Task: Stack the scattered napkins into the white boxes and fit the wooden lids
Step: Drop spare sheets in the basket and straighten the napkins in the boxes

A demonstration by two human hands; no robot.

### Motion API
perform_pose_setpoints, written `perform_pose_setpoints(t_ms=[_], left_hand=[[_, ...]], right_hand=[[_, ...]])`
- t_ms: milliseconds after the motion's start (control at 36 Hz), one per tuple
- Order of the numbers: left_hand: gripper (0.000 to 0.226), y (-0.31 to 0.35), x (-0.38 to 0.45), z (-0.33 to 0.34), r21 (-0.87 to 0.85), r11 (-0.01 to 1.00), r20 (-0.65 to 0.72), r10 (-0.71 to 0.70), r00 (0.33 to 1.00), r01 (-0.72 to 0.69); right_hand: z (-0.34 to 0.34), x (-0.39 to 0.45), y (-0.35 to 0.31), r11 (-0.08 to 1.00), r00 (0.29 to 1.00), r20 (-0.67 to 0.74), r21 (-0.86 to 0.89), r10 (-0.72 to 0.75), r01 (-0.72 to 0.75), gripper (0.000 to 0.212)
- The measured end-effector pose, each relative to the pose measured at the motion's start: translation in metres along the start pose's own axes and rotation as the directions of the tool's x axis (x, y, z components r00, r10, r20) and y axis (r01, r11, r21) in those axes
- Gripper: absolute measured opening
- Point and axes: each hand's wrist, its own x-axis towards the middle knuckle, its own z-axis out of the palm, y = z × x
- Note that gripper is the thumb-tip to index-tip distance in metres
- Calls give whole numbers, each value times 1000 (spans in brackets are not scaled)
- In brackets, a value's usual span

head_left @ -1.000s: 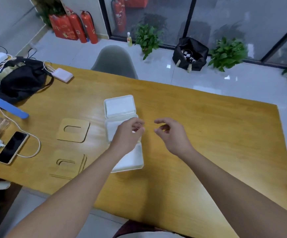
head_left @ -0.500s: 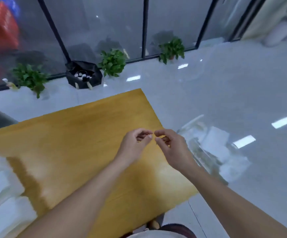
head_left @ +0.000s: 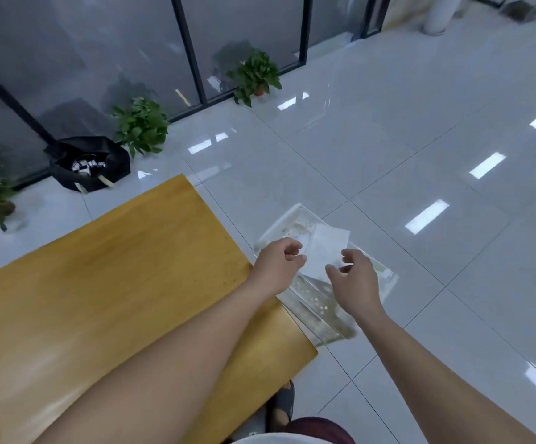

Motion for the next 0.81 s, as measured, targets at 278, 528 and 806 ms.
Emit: perform_pose_setpoints(t_ms=[278, 528, 806], left_hand=[[57, 3, 27, 32, 200, 978, 53, -62, 997, 50], [60, 4, 33, 33, 255, 967, 75, -40, 996, 20], [61, 5, 35, 27, 232, 972, 96, -72, 993, 48]], right_hand=[[0, 22, 11, 998, 998, 25, 8, 61, -61, 64], [2, 33, 8, 997, 1000, 0, 74, 28, -28, 48], [10, 50, -3, 999, 999, 38, -24, 33, -32, 36]])
